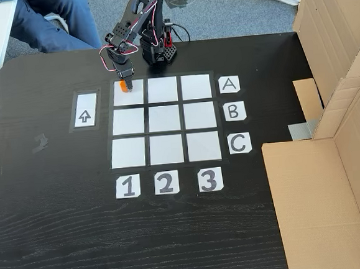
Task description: Pick up the round, orange token and place it in the grid on square A1.
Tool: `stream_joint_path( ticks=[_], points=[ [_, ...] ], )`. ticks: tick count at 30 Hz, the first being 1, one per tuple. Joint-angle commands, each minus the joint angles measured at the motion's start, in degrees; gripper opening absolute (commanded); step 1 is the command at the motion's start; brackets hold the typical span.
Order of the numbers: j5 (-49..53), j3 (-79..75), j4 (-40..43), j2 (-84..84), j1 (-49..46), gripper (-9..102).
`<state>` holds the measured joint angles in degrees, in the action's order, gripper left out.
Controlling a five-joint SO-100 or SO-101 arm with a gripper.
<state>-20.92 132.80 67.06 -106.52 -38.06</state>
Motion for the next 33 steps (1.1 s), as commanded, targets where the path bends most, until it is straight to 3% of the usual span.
stream_joint_path(
  ticks=[1,14,33],
  points=[
    [0.09,0.18,-0.62,0.62,1.67,13],
    [0.18,2.20,-2.99,2.46,4.83,13],
    [0.00,3.60,-3.87,0.18,0.53,13]
  ],
)
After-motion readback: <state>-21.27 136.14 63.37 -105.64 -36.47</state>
